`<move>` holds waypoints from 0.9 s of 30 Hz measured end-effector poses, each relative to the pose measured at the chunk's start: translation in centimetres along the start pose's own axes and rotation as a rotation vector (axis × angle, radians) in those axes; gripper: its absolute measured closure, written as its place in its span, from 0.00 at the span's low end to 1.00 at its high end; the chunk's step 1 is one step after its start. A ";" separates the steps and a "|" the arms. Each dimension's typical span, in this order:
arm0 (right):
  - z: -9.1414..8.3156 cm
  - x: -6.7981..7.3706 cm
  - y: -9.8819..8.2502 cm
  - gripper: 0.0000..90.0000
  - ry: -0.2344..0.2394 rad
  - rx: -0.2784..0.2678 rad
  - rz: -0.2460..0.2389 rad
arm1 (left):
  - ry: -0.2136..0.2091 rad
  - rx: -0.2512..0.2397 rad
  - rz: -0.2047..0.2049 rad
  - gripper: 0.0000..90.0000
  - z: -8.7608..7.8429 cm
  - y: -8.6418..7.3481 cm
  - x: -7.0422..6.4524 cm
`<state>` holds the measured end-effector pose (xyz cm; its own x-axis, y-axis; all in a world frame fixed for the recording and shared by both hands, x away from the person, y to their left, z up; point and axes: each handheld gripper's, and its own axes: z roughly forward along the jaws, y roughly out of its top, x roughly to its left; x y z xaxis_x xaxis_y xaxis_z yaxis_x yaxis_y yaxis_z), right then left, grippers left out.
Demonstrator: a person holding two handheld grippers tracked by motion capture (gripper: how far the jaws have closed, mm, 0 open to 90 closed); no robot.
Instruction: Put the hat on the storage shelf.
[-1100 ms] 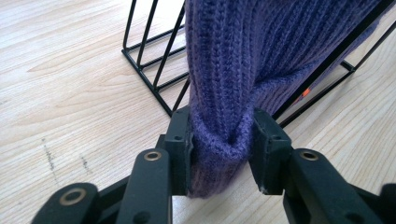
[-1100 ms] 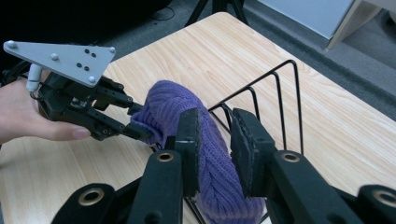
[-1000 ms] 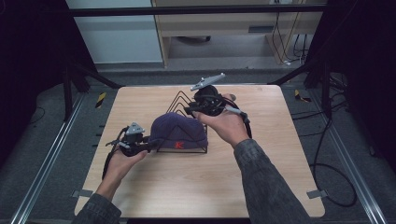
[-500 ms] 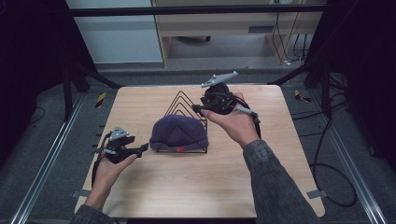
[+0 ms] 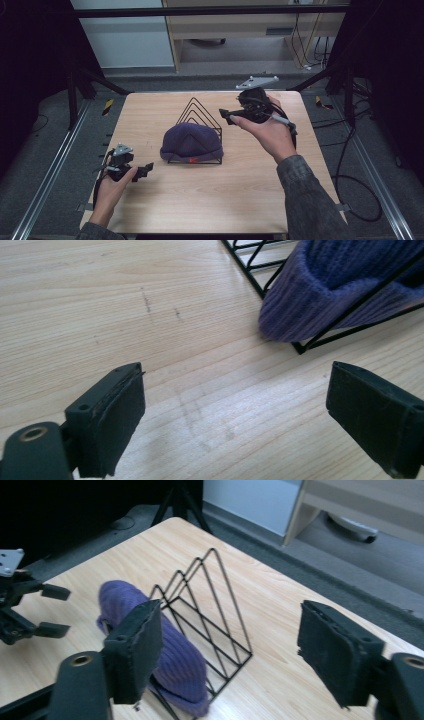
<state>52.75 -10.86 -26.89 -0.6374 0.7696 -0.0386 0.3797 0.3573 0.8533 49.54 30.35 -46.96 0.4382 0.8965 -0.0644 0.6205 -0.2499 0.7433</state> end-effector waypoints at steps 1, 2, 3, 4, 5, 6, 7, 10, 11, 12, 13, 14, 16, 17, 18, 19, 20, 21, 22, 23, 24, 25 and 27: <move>-0.3 -0.3 -0.2 0.25 -0.007 -0.002 0.006 | 0.000 0.001 -0.005 0.08 0.0 -0.1 0.1; -0.5 -0.5 -0.3 0.24 -0.015 -0.003 0.010 | 0.003 0.004 -0.006 0.07 0.0 -0.1 0.1; -0.8 -0.8 -0.5 0.23 -0.025 -0.004 0.012 | 0.005 0.007 -0.008 0.07 0.1 -0.1 0.2; -1.0 -1.1 -0.7 0.21 -0.029 -0.004 0.016 | 0.004 0.011 -0.012 0.07 0.1 -0.2 0.2; -1.2 -1.4 -0.9 0.20 -0.033 -0.004 0.025 | 0.007 0.015 -0.008 0.07 0.1 -0.2 0.3; -1.4 -1.7 -1.2 0.19 -0.038 -0.006 0.027 | 0.010 0.016 -0.010 0.07 0.2 -0.2 0.3; -1.5 -1.9 -1.4 0.17 -0.043 -0.007 0.033 | 0.012 0.022 -0.012 0.07 0.2 -0.3 0.4; -1.8 -2.7 -2.0 0.14 -0.056 0.005 0.048 | 0.012 0.031 -0.013 0.07 0.3 -0.3 0.5; -1.9 -3.0 -2.2 0.14 -0.061 0.007 0.052 | 0.011 0.033 -0.012 0.07 0.4 -0.4 0.5; -1.9 -3.0 -2.2 0.14 -0.061 0.007 0.052 | 0.011 0.033 -0.012 0.07 0.4 -0.4 0.5; -2.1 -3.4 -2.6 0.12 -0.066 0.006 0.066 | 0.013 0.033 -0.013 0.07 0.4 -0.4 0.5; -2.2 -3.6 -2.8 0.12 -0.069 0.006 0.074 | 0.014 0.033 -0.015 0.07 0.4 -0.4 0.6; -2.4 -3.9 -3.2 0.11 -0.071 0.002 0.077 | 0.015 0.036 -0.018 0.07 0.4 -0.4 0.5; -2.5 -4.1 -3.4 0.10 -0.072 0.003 0.077 | 0.013 0.039 -0.016 0.07 0.4 -0.4 0.5; -2.6 -4.2 -3.6 0.10 -0.072 0.005 0.079 | 0.013 0.039 -0.016 0.06 0.4 -0.4 0.5; -2.6 -4.2 -3.6 0.10 -0.072 0.005 0.079 | 0.012 0.041 -0.014 0.06 0.5 -0.4 0.5; -2.8 -4.5 -4.2 0.09 -0.074 0.005 0.074 | 0.012 0.044 -0.011 0.06 0.5 -0.4 0.5; -2.8 -4.7 -4.5 0.08 -0.072 0.007 0.077 | 0.013 0.047 -0.007 0.06 0.5 -0.4 0.4; -2.9 -4.8 -4.9 0.08 -0.071 0.009 0.080 | 0.013 0.052 0.000 0.06 0.7 -0.4 0.4; -2.9 -5.0 -5.3 0.08 -0.071 0.008 0.083 | 0.014 0.055 0.002 0.06 0.7 -0.4 0.3; -2.9 -5.1 -5.8 0.07 -0.067 0.003 0.088 | 0.012 0.058 0.003 0.06 0.7 -0.5 0.3; -2.9 -5.2 -6.3 0.07 -0.063 0.003 0.099 | 0.012 0.061 0.006 0.06 0.8 -0.5 0.3; -2.9 -5.6 -7.4 0.07 -0.064 0.007 0.110 | 0.011 0.064 0.009 0.06 0.8 -0.5 0.3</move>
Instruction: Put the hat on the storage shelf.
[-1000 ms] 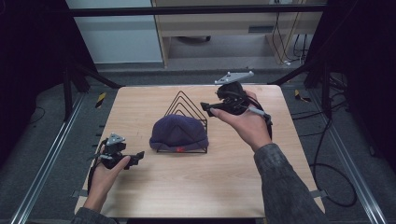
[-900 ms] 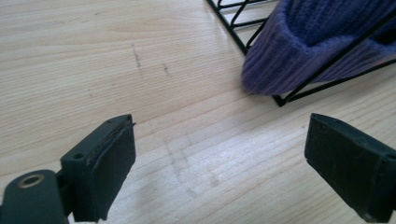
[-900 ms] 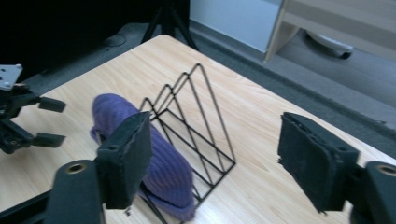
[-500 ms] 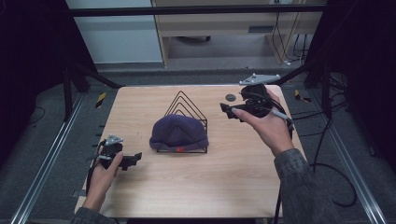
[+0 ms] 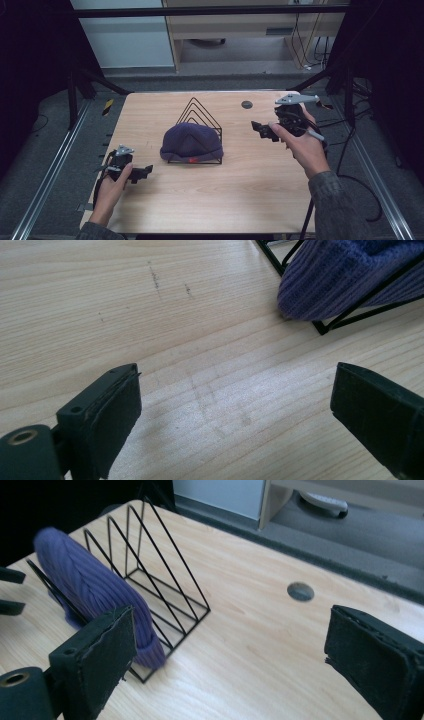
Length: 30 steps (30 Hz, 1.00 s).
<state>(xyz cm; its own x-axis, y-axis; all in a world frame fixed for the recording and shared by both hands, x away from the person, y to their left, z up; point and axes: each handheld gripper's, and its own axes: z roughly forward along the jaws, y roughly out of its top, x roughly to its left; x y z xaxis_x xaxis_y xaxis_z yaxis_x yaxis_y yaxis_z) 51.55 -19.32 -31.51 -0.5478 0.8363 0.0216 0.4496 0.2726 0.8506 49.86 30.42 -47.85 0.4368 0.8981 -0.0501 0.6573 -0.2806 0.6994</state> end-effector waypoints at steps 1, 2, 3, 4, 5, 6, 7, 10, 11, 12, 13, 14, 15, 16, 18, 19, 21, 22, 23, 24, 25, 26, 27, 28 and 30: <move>0.0 -0.2 -0.5 0.07 0.001 0.004 0.007 | -0.001 0.000 0.000 0.06 0.0 0.0 0.0; 0.0 -0.2 -0.5 0.07 0.001 0.004 0.007 | -0.001 0.000 0.000 0.06 0.0 0.0 0.0; 0.1 -0.5 -1.1 0.07 -0.001 0.009 0.011 | -0.001 0.001 0.001 0.06 0.0 0.0 0.0; 0.1 -0.7 -1.7 0.07 -0.004 0.015 0.020 | 0.000 0.003 0.002 0.06 0.0 0.0 0.0; 0.2 -1.0 -2.2 0.08 -0.008 0.022 0.030 | 0.000 0.004 0.004 0.06 0.1 0.0 0.0; 0.2 -1.2 -2.7 0.09 -0.015 0.026 0.031 | 0.001 0.007 0.006 0.06 0.1 0.0 -0.1; 0.3 -1.6 -3.5 0.10 -0.024 0.035 0.038 | 0.007 0.012 0.015 0.06 0.2 0.0 -0.1; 0.4 -2.1 -4.4 0.11 -0.033 0.044 0.043 | 0.009 0.017 0.023 0.06 0.2 0.0 -0.2; 0.5 -2.4 -4.9 0.11 -0.035 0.047 0.048 | 0.010 0.019 0.025 0.06 0.3 0.0 -0.2; 0.5 -2.6 -5.5 0.11 -0.037 0.054 0.055 | 0.009 0.020 0.025 0.06 0.3 0.0 -0.2; 0.6 -2.8 -6.0 0.11 -0.041 0.061 0.062 | 0.009 0.020 0.026 0.06 0.3 0.0 -0.2; 0.7 -3.0 -6.3 0.11 -0.044 0.065 0.061 | 0.010 0.021 0.026 0.06 0.3 0.0 -0.2; 0.7 -3.1 -6.8 0.11 -0.049 0.072 0.065 | 0.010 0.022 0.028 0.06 0.3 0.0 -0.2; 0.8 -3.2 -7.2 0.11 -0.052 0.079 0.070 | 0.010 0.024 0.029 0.06 0.4 -0.1 -0.2; 1.0 -3.5 -8.3 0.11 -0.053 0.085 0.083 | 0.008 0.029 0.031 0.06 0.4 -0.1 -0.3; 1.1 -3.5 -8.6 0.11 -0.054 0.090 0.090 | 0.009 0.031 0.033 0.06 0.5 -0.1 -0.3; 1.5 -3.5 -9.5 0.11 -0.056 0.101 0.091 | 0.008 0.037 0.036 0.06 0.5 -0.1 -0.3; 1.8 -3.5 -10.5 0.11 -0.059 0.112 0.097 | 0.008 0.040 0.037 0.06 0.6 -0.1 -0.3; 1.9 -3.4 -10.9 0.11 -0.058 0.115 0.095 | 0.008 0.043 0.038 0.06 0.6 -0.1 -0.4; 2.1 -3.4 -11.3 0.11 -0.060 0.119 0.092 | 0.008 0.043 0.038 0.06 0.6 -0.1 -0.4; 2.2 -3.3 -11.7 0.11 -0.059 0.124 0.095 | 0.008 0.048 0.041 0.06 0.7 -0.1 -0.4; 2.3 -3.3 -12.1 0.11 -0.058 0.130 0.097 | 0.006 0.052 0.045 0.06 0.7 -0.2 -0.4; 2.3 -3.3 -12.1 0.11 -0.058 0.130 0.097 | 0.006 0.052 0.045 0.06 0.7 -0.2 -0.4; 2.6 -3.2 -12.8 0.12 -0.059 0.133 0.101 | 0.006 0.058 0.048 0.06 0.8 -0.2 -0.4; 2.9 -3.1 -13.6 0.12 -0.056 0.140 0.102 | 0.005 0.060 0.047 0.06 0.9 -0.2 -0.5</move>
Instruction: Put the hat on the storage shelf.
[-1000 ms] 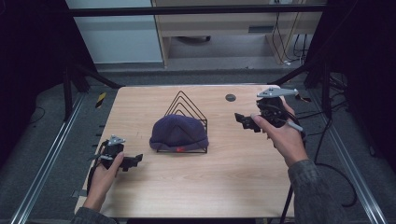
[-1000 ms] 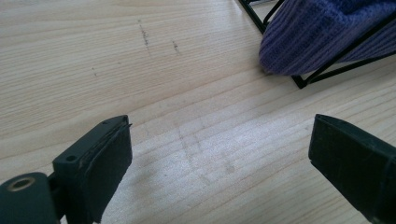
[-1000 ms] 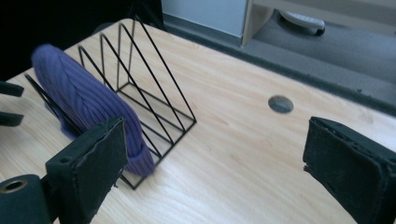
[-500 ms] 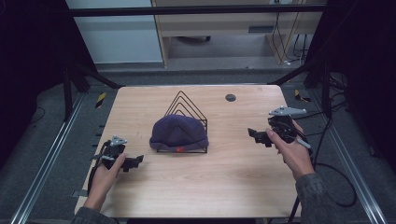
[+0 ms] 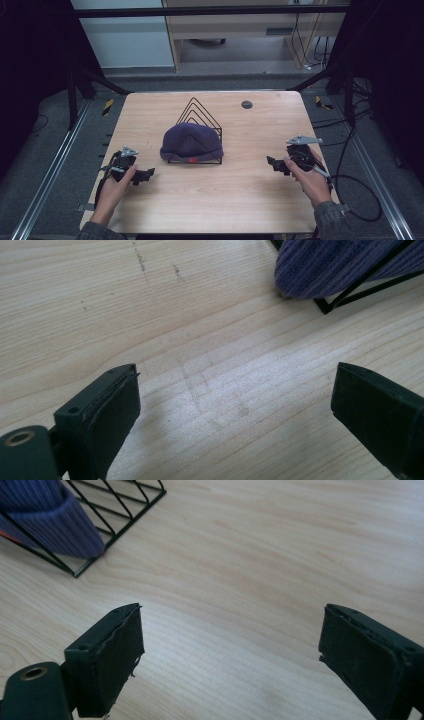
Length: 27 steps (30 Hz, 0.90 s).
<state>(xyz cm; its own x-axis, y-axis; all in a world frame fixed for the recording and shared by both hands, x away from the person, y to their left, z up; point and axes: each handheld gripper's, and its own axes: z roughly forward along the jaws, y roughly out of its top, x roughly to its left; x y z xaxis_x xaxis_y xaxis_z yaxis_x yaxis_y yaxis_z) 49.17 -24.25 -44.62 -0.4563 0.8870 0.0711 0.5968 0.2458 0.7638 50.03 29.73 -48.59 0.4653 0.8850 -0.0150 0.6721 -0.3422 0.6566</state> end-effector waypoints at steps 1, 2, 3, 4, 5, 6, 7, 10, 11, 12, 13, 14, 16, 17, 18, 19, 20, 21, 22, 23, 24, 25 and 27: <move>0.2 0.1 -0.3 0.12 -0.002 0.009 0.001 | -0.002 0.004 0.001 0.06 0.1 0.0 0.0; 0.4 0.1 -0.7 0.12 0.004 0.012 0.000 | -0.002 0.009 0.006 0.06 0.1 0.0 0.0; 0.6 0.2 -1.0 0.12 0.004 0.019 0.002 | -0.003 0.013 0.008 0.06 0.2 -0.1 -0.1; 0.8 0.3 -1.3 0.13 0.007 0.020 0.005 | -0.004 0.020 0.012 0.06 0.2 -0.1 -0.1; 0.8 0.3 -1.3 0.13 0.007 0.020 0.005 | -0.004 0.020 0.012 0.06 0.2 -0.1 -0.1; 1.0 0.3 -1.6 0.13 0.010 0.019 0.013 | -0.006 0.024 0.017 0.06 0.3 -0.1 -0.1; 1.3 0.4 -2.2 0.13 0.003 0.032 0.007 | -0.007 0.026 0.016 0.05 0.3 -0.1 -0.1; 1.7 0.5 -2.7 0.13 0.005 0.036 0.018 | -0.009 0.039 0.020 0.05 0.5 -0.2 -0.2; 1.8 0.5 -2.8 0.13 0.006 0.041 0.021 | -0.008 0.047 0.026 0.05 0.6 -0.2 -0.2; 2.2 0.6 -3.2 0.13 0.003 0.047 0.021 | -0.008 0.050 0.024 0.05 0.7 -0.2 -0.2; 2.2 0.6 -3.2 0.13 0.003 0.047 0.021 | -0.007 0.055 0.027 0.05 0.7 -0.2 -0.2; 2.4 0.6 -3.4 0.13 -0.003 0.054 0.019 | -0.011 0.058 0.026 0.05 0.8 -0.3 -0.2; 2.9 0.8 -3.9 0.13 -0.007 0.068 0.029 | -0.007 0.068 0.034 0.02 1.0 -0.3 -0.3; 3.1 0.8 -4.1 0.13 -0.010 0.074 0.030 | -0.006 0.071 0.038 0.02 1.0 -0.3 -0.3; 3.3 0.9 -4.3 0.13 -0.010 0.081 0.036 | -0.006 0.071 0.035 0.02 1.0 -0.3 -0.4; 3.5 1.0 -4.5 0.13 -0.008 0.086 0.033 | -0.005 0.071 0.041 0.02 1.0 -0.3 -0.4; 3.7 1.2 -4.6 0.12 -0.012 0.092 0.025 | -0.002 0.074 0.049 0.02 1.0 -0.3 -0.4; 3.7 1.4 -4.6 0.11 -0.020 0.092 0.021 | -0.001 0.071 0.054 0.01 1.1 -0.4 -0.4; 3.8 1.5 -4.7 0.10 -0.032 0.093 0.006 | -0.005 0.073 0.053 0.00 1.1 -0.4 -0.5; 3.9 1.6 -4.7 0.09 -0.038 0.092 -0.006 | -0.004 0.072 0.054 0.00 1.2 -0.4 -0.5; 4.0 1.8 -4.9 0.08 -0.051 0.086 -0.025 | -0.004 0.071 0.054 0.00 1.2 -0.4 -0.5; 4.1 2.1 -5.1 0.07 -0.065 0.073 -0.040 | -0.005 0.071 0.055 0.00 1.2 -0.4 -0.5; 4.2 2.3 -5.4 0.06 -0.077 0.053 -0.033 | -0.006 0.068 0.056 0.00 1.2 -0.4 -0.5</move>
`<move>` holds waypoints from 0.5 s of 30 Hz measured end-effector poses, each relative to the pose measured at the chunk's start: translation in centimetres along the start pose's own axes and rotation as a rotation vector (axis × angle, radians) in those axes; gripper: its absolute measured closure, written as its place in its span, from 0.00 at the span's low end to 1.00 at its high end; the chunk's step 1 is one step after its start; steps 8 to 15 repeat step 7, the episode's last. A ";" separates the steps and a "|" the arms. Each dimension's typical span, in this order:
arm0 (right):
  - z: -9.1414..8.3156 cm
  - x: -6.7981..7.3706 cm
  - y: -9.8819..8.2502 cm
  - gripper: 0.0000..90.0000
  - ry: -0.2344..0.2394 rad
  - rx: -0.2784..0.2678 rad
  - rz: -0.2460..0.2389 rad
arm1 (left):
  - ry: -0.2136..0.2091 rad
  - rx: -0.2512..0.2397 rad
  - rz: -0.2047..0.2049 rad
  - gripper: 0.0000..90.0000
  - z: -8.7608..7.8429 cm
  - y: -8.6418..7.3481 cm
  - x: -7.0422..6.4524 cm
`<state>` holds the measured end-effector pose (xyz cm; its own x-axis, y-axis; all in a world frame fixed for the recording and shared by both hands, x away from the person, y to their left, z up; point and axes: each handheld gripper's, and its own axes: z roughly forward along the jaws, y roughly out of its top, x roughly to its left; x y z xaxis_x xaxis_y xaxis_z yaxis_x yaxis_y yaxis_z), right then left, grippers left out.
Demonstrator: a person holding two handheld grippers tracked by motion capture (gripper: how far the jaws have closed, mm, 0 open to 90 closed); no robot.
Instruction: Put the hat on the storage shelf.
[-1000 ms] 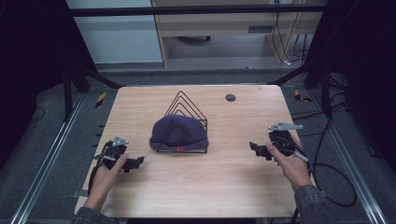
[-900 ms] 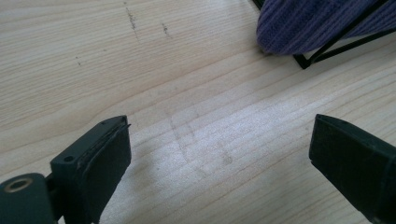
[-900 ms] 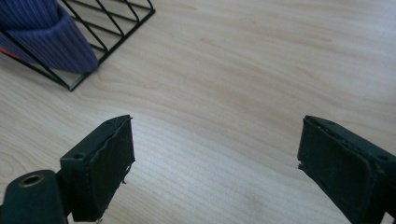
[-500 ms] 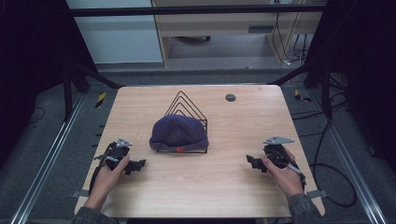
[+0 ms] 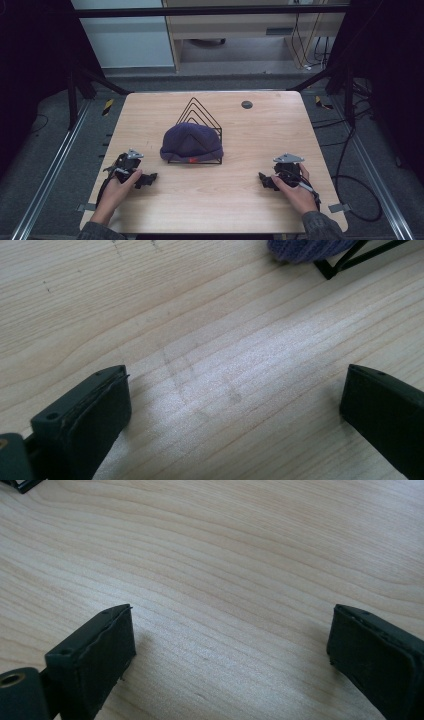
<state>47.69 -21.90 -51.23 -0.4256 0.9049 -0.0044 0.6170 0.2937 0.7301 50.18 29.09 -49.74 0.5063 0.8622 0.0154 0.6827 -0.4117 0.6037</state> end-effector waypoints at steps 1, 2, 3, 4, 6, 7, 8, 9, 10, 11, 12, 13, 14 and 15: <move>0.0 0.0 0.0 0.06 0.000 -0.002 0.000 | 0.000 -0.001 0.000 0.00 0.0 0.0 0.0; 0.0 0.0 0.0 0.06 -0.002 -0.002 0.001 | 0.000 -0.002 0.001 0.00 0.0 0.0 0.0; 0.0 0.0 0.0 0.06 -0.003 -0.002 0.002 | 0.000 -0.003 0.000 0.00 0.0 0.0 0.0; 0.0 0.0 0.0 0.06 -0.004 -0.002 0.003 | 0.000 -0.003 0.000 0.00 0.0 0.0 0.0; 0.0 0.1 0.0 0.05 -0.005 -0.001 0.003 | 0.000 -0.002 0.001 0.00 0.0 0.0 0.0; 0.0 0.1 0.0 0.05 -0.005 -0.001 0.003 | 0.000 -0.002 0.001 0.00 0.0 0.0 0.0; 0.0 0.1 0.0 0.05 -0.005 -0.001 0.003 | 0.000 -0.002 0.001 0.00 0.0 0.0 0.0; 0.0 0.1 0.0 0.05 -0.005 -0.001 0.003 | 0.000 -0.002 0.001 0.00 0.0 0.0 0.0; 0.0 0.1 0.0 0.05 -0.005 -0.001 0.003 | 0.000 -0.002 0.001 0.00 0.0 0.0 0.0; 0.0 0.1 0.0 0.05 -0.005 -0.001 0.003 | 0.000 -0.002 0.001 0.00 0.0 0.0 0.0; 0.0 0.1 0.0 0.05 -0.005 -0.001 0.003 | 0.000 -0.002 0.001 0.00 0.0 0.0 0.0; 0.0 0.1 0.0 0.05 -0.005 -0.001 0.003 | 0.000 -0.002 0.001 0.00 0.0 0.0 0.0; 0.0 0.1 0.0 0.05 -0.005 -0.001 0.003 | 0.000 -0.002 0.001 0.00 0.0 0.0 0.0; 0.0 0.1 0.0 0.05 -0.005 -0.001 0.003 | 0.000 -0.002 0.001 0.00 0.0 0.0 0.0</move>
